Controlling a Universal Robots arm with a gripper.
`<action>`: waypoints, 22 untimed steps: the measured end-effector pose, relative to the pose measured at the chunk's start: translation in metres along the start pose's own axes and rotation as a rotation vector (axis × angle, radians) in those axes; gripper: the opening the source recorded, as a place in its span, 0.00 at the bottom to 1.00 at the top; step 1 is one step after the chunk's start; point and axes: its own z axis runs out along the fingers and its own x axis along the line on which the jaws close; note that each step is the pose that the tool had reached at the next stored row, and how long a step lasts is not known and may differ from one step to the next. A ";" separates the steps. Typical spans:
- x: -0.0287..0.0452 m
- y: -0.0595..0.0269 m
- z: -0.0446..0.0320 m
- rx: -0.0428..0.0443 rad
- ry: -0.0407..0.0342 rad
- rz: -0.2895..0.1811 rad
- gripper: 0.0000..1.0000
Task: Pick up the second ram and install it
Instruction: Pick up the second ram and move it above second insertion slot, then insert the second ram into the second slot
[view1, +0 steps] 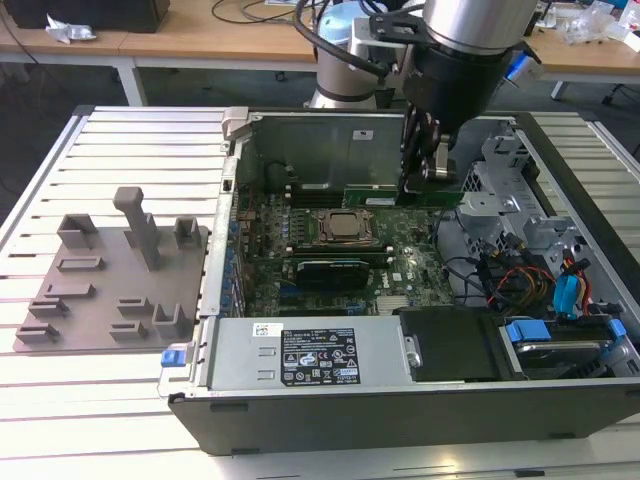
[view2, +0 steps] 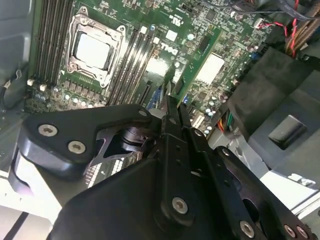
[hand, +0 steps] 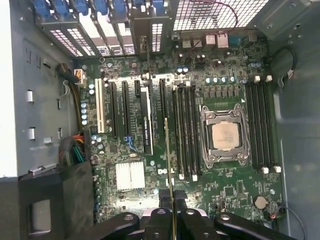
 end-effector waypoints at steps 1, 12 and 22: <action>-0.0010 0.0014 0.0013 0.0000 0.0000 0.000 0.14; -0.0315 0.0240 0.0201 -0.0010 -0.0116 -0.001 0.14; -0.0289 0.0520 0.0317 -0.0003 -0.0119 -0.001 0.14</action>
